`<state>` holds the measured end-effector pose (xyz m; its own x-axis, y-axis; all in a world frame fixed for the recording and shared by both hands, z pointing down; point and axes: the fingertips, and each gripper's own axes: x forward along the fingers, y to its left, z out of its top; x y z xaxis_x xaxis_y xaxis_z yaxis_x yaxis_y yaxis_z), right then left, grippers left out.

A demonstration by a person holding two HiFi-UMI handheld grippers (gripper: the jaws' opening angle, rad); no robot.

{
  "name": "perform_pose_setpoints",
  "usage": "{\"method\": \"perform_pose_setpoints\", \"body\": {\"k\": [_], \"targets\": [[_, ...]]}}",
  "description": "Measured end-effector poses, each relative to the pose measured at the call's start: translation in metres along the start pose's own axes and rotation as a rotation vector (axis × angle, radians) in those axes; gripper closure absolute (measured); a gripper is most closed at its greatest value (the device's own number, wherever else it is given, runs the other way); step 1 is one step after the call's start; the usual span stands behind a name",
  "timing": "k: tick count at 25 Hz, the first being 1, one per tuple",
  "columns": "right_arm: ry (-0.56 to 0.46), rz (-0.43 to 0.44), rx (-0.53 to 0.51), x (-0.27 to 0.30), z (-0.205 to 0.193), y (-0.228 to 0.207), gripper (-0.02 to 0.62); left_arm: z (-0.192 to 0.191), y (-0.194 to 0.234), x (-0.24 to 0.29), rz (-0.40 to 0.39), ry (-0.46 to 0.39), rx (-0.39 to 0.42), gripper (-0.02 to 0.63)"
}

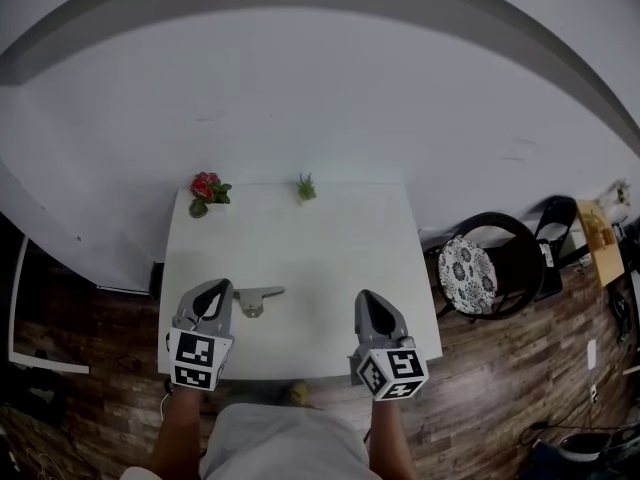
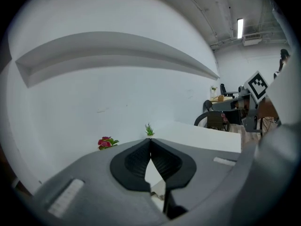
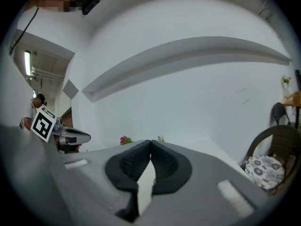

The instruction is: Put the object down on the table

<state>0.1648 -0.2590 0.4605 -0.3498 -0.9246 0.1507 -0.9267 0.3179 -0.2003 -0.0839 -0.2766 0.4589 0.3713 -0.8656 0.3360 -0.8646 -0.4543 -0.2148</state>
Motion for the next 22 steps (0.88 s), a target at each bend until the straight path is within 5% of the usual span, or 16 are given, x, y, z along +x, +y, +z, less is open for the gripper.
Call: {"method": "perform_pose_setpoints", "body": {"k": [22], "targets": [[-0.015, -0.013, -0.050, -0.001, 0.018, 0.006, 0.592, 0.042, 0.038, -0.032, 0.064, -0.160, -0.086, 0.597]]}}
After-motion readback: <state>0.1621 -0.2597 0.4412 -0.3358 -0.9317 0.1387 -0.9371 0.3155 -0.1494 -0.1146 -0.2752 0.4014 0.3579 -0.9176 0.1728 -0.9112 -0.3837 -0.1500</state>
